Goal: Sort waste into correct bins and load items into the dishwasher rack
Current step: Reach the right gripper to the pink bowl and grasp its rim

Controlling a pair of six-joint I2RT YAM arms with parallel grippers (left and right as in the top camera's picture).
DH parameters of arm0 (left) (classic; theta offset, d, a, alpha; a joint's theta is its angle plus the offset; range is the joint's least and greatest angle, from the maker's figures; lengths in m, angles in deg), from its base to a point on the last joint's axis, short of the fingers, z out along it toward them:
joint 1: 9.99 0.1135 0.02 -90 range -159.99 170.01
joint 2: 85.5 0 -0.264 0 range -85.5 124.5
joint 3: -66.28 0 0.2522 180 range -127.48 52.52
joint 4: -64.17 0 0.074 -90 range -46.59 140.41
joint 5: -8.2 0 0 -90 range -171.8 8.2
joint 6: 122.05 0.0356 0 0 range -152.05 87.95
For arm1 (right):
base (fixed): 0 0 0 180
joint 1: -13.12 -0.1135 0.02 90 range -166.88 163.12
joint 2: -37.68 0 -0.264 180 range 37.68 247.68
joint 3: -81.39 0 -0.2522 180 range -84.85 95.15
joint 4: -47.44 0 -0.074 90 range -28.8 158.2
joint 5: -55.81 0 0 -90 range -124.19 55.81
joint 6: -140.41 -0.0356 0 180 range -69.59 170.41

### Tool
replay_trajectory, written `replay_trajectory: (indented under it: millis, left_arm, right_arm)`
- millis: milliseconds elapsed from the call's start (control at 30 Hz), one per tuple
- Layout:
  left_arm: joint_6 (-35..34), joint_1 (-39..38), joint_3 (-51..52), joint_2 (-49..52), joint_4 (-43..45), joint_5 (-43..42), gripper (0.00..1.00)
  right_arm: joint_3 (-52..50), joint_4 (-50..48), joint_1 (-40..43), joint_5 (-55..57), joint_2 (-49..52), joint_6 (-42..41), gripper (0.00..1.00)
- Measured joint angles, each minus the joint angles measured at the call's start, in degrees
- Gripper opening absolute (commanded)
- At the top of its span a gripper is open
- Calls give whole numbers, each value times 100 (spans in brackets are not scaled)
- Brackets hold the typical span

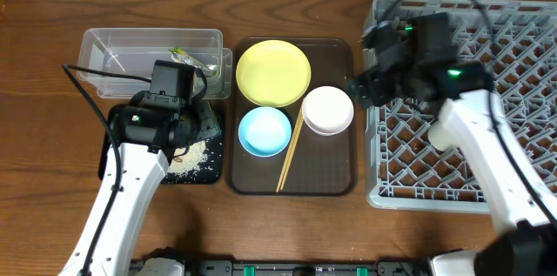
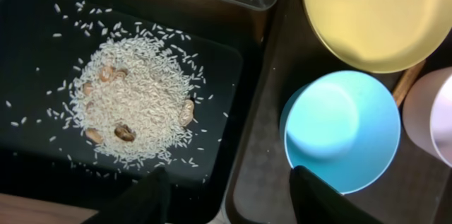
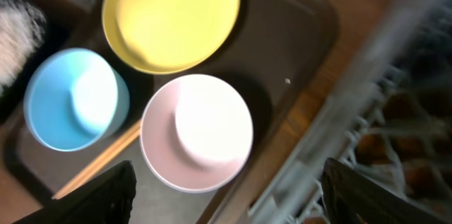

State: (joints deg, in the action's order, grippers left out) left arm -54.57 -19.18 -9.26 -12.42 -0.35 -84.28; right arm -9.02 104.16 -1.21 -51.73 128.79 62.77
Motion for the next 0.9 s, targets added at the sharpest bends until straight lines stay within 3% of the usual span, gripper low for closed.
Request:
replay_trajectory:
  millis: [433,567,700,900]
  left_arm:
    - [-20,-2,0,0,4,37,60]
    - [-20,-2,0,0,4,35,61]
    - [-20,0,0,0,11,39,61]
    - [-20,0,0,0,11,57,61]
  right_arm:
    - [-2,-868,-737,1226,1567,179,74]
    - [-2,-916,-750,1484,1853,118,57]
    - [-4,-787,-752,1569,1980,15,32]
    - [-4,-570,-752,1615,1985,20,18]
